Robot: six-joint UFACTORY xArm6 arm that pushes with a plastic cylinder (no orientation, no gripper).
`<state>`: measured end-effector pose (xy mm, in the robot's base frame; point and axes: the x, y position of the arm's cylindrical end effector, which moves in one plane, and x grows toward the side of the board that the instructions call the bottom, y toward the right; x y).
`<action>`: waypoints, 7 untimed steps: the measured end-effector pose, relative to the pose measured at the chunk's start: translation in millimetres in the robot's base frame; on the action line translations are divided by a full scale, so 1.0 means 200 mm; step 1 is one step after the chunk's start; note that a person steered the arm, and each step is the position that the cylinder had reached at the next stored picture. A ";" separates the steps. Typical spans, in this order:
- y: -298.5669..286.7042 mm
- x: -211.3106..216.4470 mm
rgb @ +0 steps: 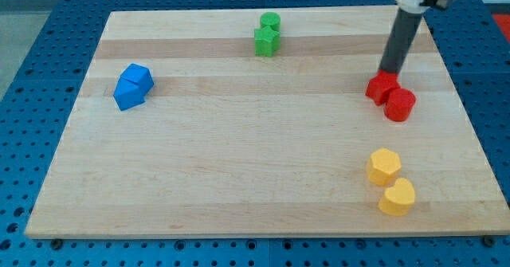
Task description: Push the red blocks to the bottom center
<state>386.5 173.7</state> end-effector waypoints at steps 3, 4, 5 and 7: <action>-0.56 0.34; -0.46 0.06; -0.07 -0.13; 0.34 0.19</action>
<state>425.4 241.1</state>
